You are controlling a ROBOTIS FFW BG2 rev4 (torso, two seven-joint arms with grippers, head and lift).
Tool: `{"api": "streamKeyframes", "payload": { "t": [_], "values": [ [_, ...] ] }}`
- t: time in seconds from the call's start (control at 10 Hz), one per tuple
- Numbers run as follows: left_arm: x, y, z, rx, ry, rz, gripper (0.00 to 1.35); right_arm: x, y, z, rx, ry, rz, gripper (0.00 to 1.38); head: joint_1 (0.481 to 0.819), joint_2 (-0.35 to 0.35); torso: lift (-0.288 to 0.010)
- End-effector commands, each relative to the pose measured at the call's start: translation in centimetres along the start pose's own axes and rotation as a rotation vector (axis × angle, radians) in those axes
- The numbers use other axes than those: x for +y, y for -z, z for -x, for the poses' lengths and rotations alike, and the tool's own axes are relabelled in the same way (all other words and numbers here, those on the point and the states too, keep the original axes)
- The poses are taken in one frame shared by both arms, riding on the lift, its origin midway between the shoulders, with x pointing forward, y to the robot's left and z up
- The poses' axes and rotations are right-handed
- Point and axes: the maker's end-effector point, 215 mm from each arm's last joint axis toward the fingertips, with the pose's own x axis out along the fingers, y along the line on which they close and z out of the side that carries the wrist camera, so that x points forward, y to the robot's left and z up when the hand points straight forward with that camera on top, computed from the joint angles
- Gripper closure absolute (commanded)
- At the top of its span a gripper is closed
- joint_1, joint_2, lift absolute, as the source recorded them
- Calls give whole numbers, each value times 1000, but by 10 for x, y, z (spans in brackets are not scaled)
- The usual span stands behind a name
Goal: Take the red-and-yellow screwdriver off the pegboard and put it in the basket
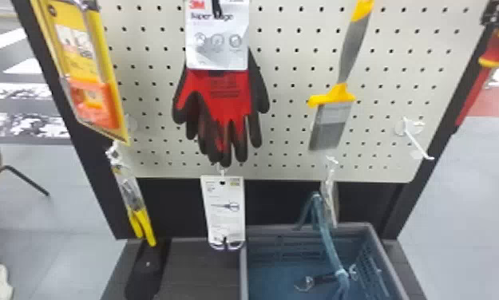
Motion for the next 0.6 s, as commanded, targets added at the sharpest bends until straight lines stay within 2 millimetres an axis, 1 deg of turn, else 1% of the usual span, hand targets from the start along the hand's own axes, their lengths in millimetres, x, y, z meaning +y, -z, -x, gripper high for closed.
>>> {"api": "streamKeyframes", "payload": {
  "t": [0.0,0.5],
  "values": [
    [-1,0,-1,-2,1,2,137,0,-2,0,-2,0,2,1065,549,0,-100],
    [0,1,-1,-3,2,1,137,1,-2,0,-4,-2,3,1067,549,0,-100]
  ]
}}
